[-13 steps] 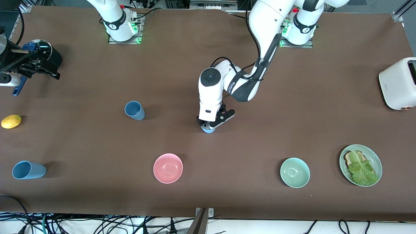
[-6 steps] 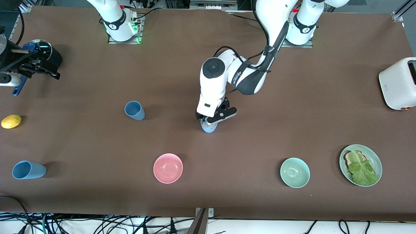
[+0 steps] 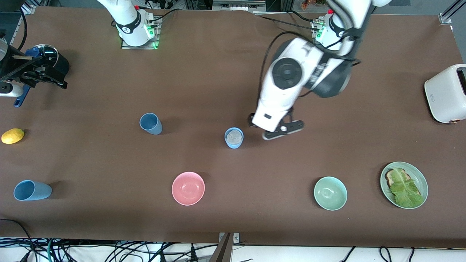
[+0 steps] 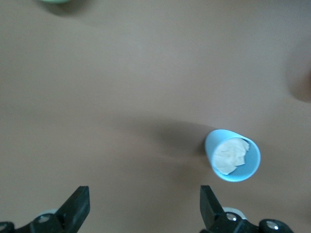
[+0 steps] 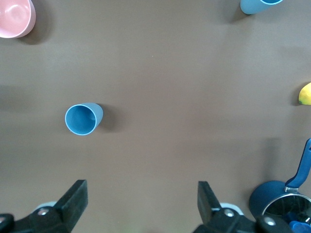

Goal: Stack blue cups with both arms
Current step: 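Withdraw the left gripper while the right gripper reaches the blue cup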

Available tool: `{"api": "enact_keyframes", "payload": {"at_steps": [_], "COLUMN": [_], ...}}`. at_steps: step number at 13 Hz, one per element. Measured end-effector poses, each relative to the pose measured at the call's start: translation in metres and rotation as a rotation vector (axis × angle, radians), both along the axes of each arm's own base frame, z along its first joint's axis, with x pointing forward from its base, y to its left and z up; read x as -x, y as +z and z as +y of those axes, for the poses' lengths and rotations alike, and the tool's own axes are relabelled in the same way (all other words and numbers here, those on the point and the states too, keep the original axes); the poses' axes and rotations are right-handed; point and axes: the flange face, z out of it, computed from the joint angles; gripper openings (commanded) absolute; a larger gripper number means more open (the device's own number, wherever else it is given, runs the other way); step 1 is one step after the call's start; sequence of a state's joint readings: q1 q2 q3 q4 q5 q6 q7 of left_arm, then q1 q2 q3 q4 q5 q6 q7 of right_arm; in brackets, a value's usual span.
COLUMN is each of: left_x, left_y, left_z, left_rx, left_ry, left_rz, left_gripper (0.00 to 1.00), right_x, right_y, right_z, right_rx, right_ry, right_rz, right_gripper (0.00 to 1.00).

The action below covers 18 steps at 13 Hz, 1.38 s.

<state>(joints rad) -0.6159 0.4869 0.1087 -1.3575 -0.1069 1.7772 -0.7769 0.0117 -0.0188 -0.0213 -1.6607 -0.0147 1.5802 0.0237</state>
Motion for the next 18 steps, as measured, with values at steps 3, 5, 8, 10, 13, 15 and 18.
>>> {"api": "enact_keyframes", "payload": {"at_steps": [3,5,8,10,13,15,18], "left_x": [-0.016,-0.026,-0.041,-0.050,-0.057,-0.058,-0.052], "left_y": [0.028,0.037,0.053,0.061,0.071,0.072,0.077], "left_z": [0.058,0.096,0.171,0.225,0.303,0.346,0.385], "left_rx": [0.015,0.022,0.044,0.060,0.075,0.077,0.080], "left_ry": [-0.080,-0.153,-0.233,-0.275,-0.265,-0.212,-0.153], "left_rz": [0.016,0.035,0.048,0.048,0.030,0.026,0.022], "left_gripper": [1.00,1.00,1.00,1.00,1.00,1.00,1.00], "right_x": [0.000,0.000,-0.010,-0.020,-0.022,-0.014,0.002], "right_y": [-0.001,-0.015,-0.061,-0.095,-0.154,-0.189,-0.242], "right_z": [0.005,0.017,0.037,0.059,0.087,0.099,0.112], "right_rx": [0.000,-0.002,-0.038,-0.042,-0.045,-0.046,-0.052], "right_ry": [0.009,0.028,0.048,0.077,0.115,0.117,0.112], "right_rz": [0.007,0.063,0.173,0.175,0.107,0.075,-0.010], "right_gripper": [1.00,1.00,1.00,1.00,1.00,1.00,1.00]}}
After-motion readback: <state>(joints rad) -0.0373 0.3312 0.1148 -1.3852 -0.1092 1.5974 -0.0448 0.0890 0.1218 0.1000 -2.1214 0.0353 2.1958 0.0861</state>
